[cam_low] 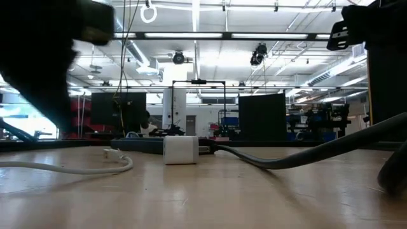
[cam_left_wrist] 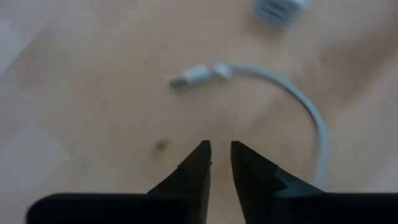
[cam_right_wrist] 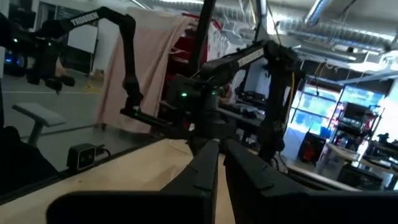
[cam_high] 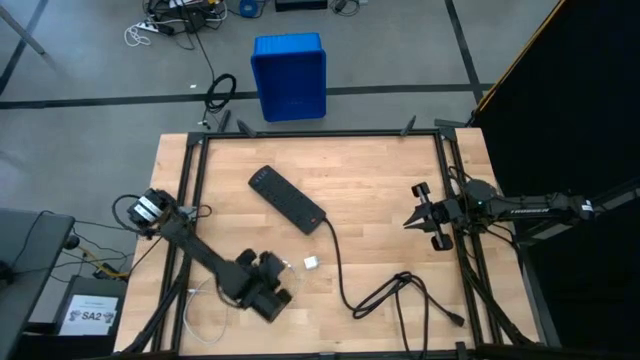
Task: Insert USB
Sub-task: Insert the white USB cable into the white charger adapter
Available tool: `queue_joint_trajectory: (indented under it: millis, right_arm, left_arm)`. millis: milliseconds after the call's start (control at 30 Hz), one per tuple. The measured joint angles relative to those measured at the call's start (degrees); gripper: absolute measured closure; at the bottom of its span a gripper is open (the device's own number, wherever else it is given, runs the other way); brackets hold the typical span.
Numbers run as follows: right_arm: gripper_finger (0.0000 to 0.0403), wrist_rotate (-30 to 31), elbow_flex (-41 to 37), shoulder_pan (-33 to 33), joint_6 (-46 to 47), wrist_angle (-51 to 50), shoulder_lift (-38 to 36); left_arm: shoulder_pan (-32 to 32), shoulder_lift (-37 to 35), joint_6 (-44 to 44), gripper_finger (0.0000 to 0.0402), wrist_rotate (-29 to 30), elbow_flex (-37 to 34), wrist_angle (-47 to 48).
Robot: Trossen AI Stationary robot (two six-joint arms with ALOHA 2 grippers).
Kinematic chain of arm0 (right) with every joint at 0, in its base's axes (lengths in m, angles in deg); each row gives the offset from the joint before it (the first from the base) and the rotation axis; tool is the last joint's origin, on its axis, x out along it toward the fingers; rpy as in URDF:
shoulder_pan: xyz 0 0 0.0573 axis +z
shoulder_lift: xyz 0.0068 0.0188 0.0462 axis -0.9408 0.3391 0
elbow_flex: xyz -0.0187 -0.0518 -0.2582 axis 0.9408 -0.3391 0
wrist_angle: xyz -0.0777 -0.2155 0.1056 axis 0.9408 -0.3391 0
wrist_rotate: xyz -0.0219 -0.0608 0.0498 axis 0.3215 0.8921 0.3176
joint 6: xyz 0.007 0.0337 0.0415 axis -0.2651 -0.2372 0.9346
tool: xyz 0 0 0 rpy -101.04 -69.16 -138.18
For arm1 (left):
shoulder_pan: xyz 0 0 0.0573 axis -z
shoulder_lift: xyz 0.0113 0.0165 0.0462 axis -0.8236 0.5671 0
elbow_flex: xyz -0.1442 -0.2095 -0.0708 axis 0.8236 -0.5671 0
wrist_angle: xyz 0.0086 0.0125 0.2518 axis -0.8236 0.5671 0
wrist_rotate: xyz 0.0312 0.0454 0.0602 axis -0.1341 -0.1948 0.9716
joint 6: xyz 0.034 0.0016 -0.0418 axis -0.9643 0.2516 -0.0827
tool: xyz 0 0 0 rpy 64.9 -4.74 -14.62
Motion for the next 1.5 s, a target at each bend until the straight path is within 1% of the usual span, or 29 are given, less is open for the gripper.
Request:
queue_joint_trajectory:
  millis: [167,267,333,400,467,533,633,767,867,1033,1200,1367,1500]
  right_arm:
    - [0.0402,0.0,0.0,0.0,-0.3,0.0,2.1]
    - [0.0401,0.2,0.0,0.0,0.0,0.0,2.9]
    - [0.0399,0.6,0.0,0.0,0.0,0.0,3.2]
    - [0.0397,0.9,0.0,0.0,0.0,0.0,3.2]
    - [0.0397,0.9,0.0,0.0,0.0,0.0,3.2]
    - [0.0397,0.9,0.0,0.0,0.0,0.1,3.1]
    - [0.04,0.9,0.0,0.0,0.0,0.1,3.2]
    - [0.0402,0.9,0.0,0.0,0.1,0.1,3.2]
    - [0.0398,0.9,0.0,0.0,0.1,0.1,3.2]
    - [0.0396,0.8,0.0,0.0,2.0,0.0,3.2]
    - [0.0402,0.9,0.0,0.0,3.0,-0.1,3.2]
    - [0.0399,4.9,0.0,0.0,5.4,-0.3,3.6]
    - [0.04,5.7,0.0,0.0,5.5,-0.8,3.9]
  left_arm:
    - [-6.8,0.1,1.6,0.0281,-4.9,0.0,-2.0]
    - [-9.1,0.1,1.3,0.0242,-7.6,0.0,-6.5]
    - [-10.5,-0.3,0.2,0.0217,-11.2,0.0,-8.8]
    - [-12.0,-0.4,1.3,0.0193,-14.5,0.0,-10.2]
    - [-12.9,-0.5,4.4,0.0174,-14.9,0.0,-10.3]
    - [-13.2,-0.5,8.5,0.0161,-13.8,0.0,-10.1]
    - [-13.3,-0.6,14.3,0.0158,-13.1,0.0,-9.9]
    - [-13.0,-0.3,21.5,0.0163,-12.7,0.0,-10.0]
    - [-12.5,0.0,25.8,0.0168,-11.3,0.0,-9.8]
    - [-12.1,0.0,30.3,0.0182,-8.6,0.0,-8.4]
    - [-12.0,0.0,33.2,0.0198,-8.8,0.0,-5.7]
    - [-12.0,0.0,35.8,0.0206,-8.5,0.0,-5.6]
    - [-12.0,0.5,36.7,0.0208,-8.5,0.0,-5.8]
